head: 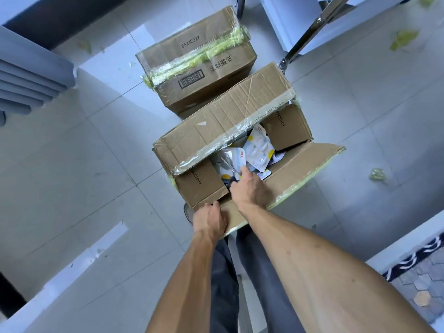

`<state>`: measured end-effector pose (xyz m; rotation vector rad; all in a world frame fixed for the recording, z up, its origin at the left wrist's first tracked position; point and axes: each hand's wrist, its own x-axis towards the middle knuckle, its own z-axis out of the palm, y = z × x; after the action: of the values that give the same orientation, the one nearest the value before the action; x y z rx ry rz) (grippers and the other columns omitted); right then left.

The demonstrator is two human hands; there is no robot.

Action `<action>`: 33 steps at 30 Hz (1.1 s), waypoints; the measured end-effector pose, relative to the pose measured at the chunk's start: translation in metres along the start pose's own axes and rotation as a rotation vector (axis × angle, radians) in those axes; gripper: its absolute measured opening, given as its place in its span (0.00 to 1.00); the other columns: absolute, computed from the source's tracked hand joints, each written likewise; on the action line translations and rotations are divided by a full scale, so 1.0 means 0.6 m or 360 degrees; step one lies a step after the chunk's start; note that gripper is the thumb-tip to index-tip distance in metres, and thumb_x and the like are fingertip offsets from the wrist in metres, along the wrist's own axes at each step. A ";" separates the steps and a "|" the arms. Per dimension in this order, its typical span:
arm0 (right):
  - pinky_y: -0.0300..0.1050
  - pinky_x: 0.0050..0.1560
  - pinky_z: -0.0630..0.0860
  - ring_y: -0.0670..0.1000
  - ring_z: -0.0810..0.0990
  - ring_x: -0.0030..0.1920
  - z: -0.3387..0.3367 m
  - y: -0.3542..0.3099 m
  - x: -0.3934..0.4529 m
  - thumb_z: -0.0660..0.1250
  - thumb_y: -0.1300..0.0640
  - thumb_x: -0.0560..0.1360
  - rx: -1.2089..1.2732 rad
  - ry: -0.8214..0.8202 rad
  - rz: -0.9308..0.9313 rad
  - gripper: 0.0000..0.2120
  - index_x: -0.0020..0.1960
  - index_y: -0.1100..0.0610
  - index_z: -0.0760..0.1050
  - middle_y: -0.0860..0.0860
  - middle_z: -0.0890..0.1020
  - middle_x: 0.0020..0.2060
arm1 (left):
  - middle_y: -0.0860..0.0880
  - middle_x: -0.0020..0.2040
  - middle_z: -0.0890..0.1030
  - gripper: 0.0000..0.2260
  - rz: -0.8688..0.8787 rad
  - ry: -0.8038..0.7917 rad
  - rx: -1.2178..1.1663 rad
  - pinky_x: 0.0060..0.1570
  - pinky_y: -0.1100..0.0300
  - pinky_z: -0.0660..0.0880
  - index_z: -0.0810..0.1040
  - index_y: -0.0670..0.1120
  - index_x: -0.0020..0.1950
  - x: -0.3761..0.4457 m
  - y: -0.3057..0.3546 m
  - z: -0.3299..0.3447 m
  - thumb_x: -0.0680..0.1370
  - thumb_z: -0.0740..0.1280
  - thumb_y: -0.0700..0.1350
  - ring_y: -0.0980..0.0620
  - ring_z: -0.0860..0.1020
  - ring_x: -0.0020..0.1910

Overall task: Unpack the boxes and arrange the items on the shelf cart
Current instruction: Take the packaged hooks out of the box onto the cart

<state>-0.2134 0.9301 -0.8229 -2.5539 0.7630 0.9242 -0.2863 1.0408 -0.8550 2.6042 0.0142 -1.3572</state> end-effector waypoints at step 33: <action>0.55 0.57 0.69 0.58 0.73 0.57 -0.058 0.128 0.216 0.67 0.52 0.74 -0.0219 0.0331 -0.0409 0.22 0.67 0.53 0.70 0.55 0.77 0.55 | 0.43 0.65 0.64 0.23 -0.0461 0.0302 -0.0402 0.61 0.38 0.71 0.66 0.49 0.69 0.319 -0.086 -0.339 0.74 0.64 0.46 0.36 0.71 0.62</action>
<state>-0.1569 0.8040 -0.8917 -2.8158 0.4200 0.6575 -0.0165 1.1125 -0.9065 2.5710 0.5726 -1.0958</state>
